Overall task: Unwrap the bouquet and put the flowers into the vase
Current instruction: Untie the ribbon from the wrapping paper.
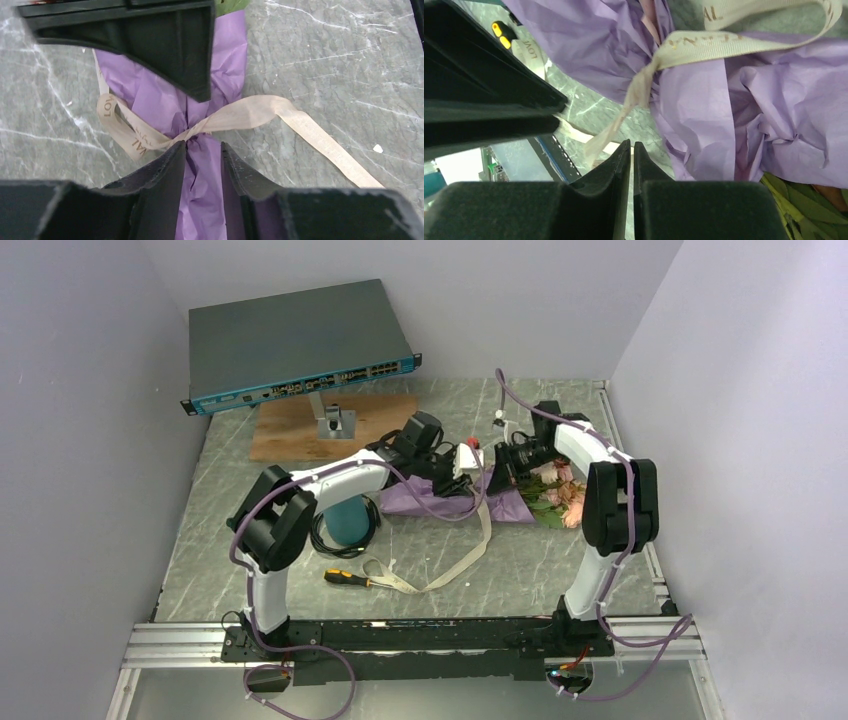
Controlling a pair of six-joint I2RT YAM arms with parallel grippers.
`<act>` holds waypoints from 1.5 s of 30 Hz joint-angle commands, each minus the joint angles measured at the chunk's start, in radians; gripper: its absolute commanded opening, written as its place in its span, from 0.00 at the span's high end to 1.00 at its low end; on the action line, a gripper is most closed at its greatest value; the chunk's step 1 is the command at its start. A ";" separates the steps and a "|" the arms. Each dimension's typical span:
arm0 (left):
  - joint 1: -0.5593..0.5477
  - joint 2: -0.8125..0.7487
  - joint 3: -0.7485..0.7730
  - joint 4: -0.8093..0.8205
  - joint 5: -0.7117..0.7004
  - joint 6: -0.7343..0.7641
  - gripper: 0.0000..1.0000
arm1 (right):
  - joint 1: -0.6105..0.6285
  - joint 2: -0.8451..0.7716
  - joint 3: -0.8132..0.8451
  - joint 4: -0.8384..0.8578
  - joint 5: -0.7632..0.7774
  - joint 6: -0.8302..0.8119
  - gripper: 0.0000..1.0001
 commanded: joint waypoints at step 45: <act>-0.022 0.091 -0.035 0.138 -0.101 0.182 0.76 | 0.065 -0.034 -0.018 0.104 0.032 0.024 1.00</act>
